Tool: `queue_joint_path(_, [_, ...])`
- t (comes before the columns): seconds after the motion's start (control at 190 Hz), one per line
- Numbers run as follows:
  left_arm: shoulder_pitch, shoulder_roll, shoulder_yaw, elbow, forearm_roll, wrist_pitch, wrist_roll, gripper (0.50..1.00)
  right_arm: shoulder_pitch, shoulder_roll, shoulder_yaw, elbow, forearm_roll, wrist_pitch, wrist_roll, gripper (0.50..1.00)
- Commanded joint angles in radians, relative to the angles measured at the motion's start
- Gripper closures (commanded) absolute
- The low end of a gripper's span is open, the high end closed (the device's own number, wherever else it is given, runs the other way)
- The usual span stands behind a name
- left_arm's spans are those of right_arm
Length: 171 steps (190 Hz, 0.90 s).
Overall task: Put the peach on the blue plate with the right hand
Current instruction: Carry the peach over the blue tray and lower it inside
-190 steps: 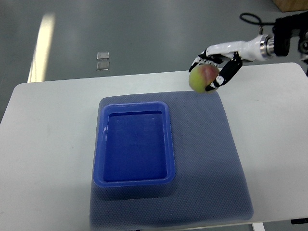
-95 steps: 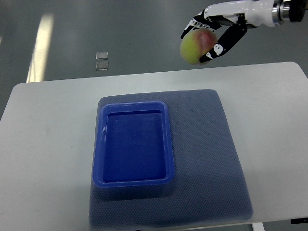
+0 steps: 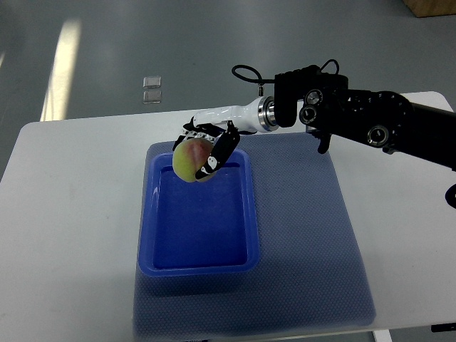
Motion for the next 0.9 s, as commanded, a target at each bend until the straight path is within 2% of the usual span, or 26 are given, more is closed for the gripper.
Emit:
queue_joint_path(0.0, [0.000, 0.000, 0.000, 0.000, 0.000, 0.000, 0.000, 0.500, -0.054, 0.067, 0.000, -0.037, -0.036, -0.023, 0.001, 0.981])
queue_joint_path(0.174, [-0.001, 0.000, 0.000, 0.001, -0.001, 0.000, 0.000, 0.500, -0.095, 0.117, -0.001, -0.086, -0.073, -0.050, 0.000, 0.957])
queue_joint_path(0.179, [0.000, 0.000, 0.000, 0.001, 0.000, 0.000, 0.000, 0.500, -0.114, 0.129, 0.000, -0.089, -0.082, -0.050, 0.001, 0.934])
queue_joint_path(0.189, [0.000, 0.000, 0.000, 0.001, -0.001, 0.000, 0.000, 0.500, -0.117, 0.131, 0.002, -0.089, -0.084, -0.050, 0.001, 0.932])
queue_joint_path(0.347, [0.000, 0.000, 0.000, 0.004, -0.001, 0.000, 0.000, 0.500, -0.135, 0.136, 0.000, -0.115, -0.096, -0.055, 0.001, 0.920])
queue_joint_path(0.4, [0.000, 0.000, 0.000, 0.004, -0.001, 0.000, 0.000, 0.500, -0.141, 0.136, -0.001, -0.128, -0.105, -0.055, 0.001, 0.879])
queue_joint_path(0.426, [0.000, 0.000, 0.000, 0.004, -0.001, 0.000, 0.000, 0.500, -0.147, 0.136, -0.001, -0.132, -0.112, -0.055, 0.003, 0.824])
queue_joint_path(0.516, [0.000, 0.000, 0.000, 0.004, -0.001, 0.000, 0.000, 0.500, -0.158, 0.136, -0.001, -0.141, -0.116, -0.055, 0.004, 0.695])
queue_joint_path(0.553, [0.000, 0.000, 0.000, 0.004, -0.001, 0.000, 0.000, 0.500, -0.163, 0.136, -0.001, -0.144, -0.116, -0.055, 0.004, 0.616])
queue_joint_path(0.574, [0.000, 0.000, 0.000, 0.004, -0.001, 0.000, 0.000, 0.500, -0.163, 0.136, -0.001, -0.148, -0.116, -0.054, 0.006, 0.595])
queue_joint_path(0.695, [0.000, 0.000, 0.000, 0.004, -0.001, 0.000, 0.000, 0.500, -0.163, 0.136, 0.007, -0.148, -0.115, -0.049, 0.007, 0.572])
queue_joint_path(0.879, [0.000, 0.000, 0.000, 0.004, -0.001, 0.000, 0.000, 0.500, -0.131, 0.128, 0.034, -0.144, -0.099, -0.050, 0.012, 0.572])
queue_joint_path(0.895, [0.000, 0.000, 0.002, 0.004, -0.001, 0.000, 0.000, 0.500, -0.095, 0.085, 0.117, -0.143, -0.093, -0.043, 0.012, 0.572])
